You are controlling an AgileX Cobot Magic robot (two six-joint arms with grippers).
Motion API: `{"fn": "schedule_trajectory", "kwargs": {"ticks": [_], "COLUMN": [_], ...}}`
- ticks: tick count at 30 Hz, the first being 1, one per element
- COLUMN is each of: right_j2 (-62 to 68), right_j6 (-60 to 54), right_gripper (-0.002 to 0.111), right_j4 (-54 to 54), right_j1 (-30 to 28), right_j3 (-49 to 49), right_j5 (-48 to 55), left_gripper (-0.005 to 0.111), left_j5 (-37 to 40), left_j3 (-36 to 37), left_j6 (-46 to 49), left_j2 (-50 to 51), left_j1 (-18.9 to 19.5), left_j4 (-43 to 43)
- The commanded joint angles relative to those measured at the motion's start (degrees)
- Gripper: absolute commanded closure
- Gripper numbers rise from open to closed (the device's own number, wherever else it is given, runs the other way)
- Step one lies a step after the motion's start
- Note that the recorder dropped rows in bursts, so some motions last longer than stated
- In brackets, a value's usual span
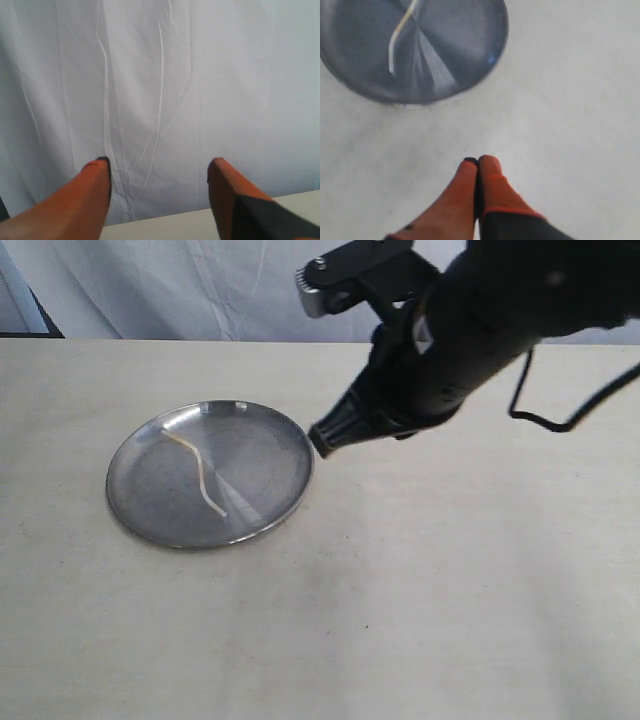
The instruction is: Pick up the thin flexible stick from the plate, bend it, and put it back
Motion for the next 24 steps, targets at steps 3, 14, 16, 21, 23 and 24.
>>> {"fn": "schedule_trajectory", "kwargs": {"ticks": [3, 14, 16, 21, 23, 24], "right_j2": [-8.94, -19.83, -25.68, -43.74, -51.28, -55.41], "right_j6": [2.46, 2.52, 2.52, 2.52, 2.52, 2.52], "right_gripper": [0.108, 0.108, 0.108, 0.108, 0.108, 0.108], "right_j4": [6.18, -3.35, -5.08, 4.42, 8.48, 9.26], "right_j1": [-0.22, -0.23, -0.23, -11.0, -16.69, -18.79], "right_j3": [0.96, 6.21, 12.2, 32.97, 39.87, 42.47], "right_j5": [22.66, 3.66, -7.79, -22.89, -24.67, -25.35], "left_gripper": [0.051, 0.051, 0.051, 0.051, 0.051, 0.051], "left_j5": [0.19, 0.19, 0.19, 0.19, 0.19, 0.19], "left_j3": [-0.27, -0.27, -0.27, -0.27, -0.27, -0.27], "left_j6": [-0.04, -0.04, -0.04, -0.04, -0.04, -0.04], "left_j2": [-0.29, -0.29, -0.29, -0.29, -0.29, -0.29], "left_j1": [-0.26, -0.26, -0.26, -0.26, -0.26, -0.26], "left_j4": [0.13, 0.13, 0.13, 0.13, 0.13, 0.13]}}
